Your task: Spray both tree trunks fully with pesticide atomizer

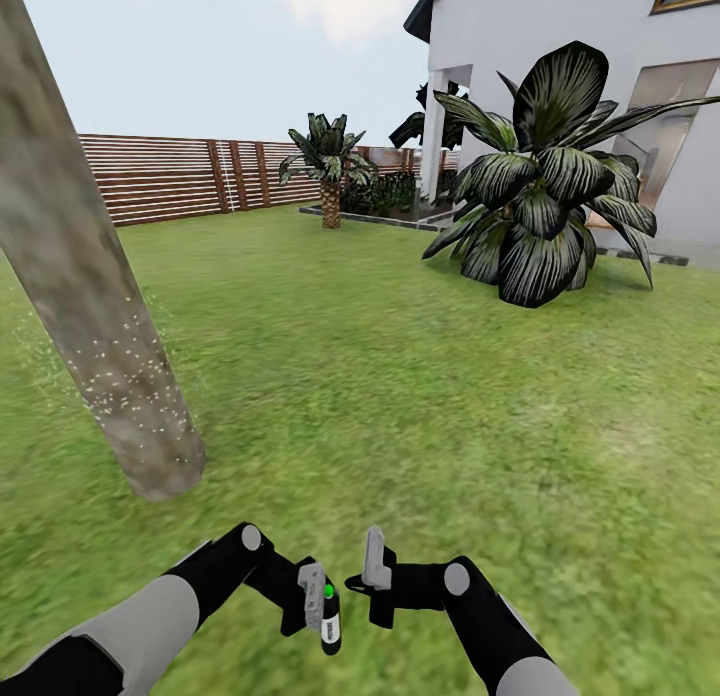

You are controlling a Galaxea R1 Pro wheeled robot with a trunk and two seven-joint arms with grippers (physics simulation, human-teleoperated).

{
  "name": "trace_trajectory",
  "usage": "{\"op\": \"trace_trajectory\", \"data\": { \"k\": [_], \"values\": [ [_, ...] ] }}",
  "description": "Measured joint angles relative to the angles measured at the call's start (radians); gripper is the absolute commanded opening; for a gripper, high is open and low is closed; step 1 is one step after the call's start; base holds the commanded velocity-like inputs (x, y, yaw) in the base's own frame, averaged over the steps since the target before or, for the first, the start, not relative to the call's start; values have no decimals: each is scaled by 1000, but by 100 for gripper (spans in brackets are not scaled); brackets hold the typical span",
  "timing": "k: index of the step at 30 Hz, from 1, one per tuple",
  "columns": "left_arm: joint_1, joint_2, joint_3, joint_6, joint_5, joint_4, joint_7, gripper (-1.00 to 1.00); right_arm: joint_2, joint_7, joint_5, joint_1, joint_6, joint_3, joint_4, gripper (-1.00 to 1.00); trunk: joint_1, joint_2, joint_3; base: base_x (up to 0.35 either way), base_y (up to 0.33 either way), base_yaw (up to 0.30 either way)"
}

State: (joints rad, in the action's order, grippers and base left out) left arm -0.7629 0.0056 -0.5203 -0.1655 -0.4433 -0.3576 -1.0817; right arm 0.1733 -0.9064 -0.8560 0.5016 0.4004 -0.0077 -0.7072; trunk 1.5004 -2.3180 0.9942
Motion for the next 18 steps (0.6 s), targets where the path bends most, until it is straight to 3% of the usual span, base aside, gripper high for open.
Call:
{"op": "trace_trajectory", "data": {
  "k": [12,18],
  "values": [
    [14,-7,1,0,2,-2,0,-100,0,1,0,0,0,0,0,-100,0,0,0,0,0,0],
    [14,-7,2,0,38,-3,0,-100,0,1,0,0,0,0,0,-100,0,0,0,0,0,0]
  ]
}}
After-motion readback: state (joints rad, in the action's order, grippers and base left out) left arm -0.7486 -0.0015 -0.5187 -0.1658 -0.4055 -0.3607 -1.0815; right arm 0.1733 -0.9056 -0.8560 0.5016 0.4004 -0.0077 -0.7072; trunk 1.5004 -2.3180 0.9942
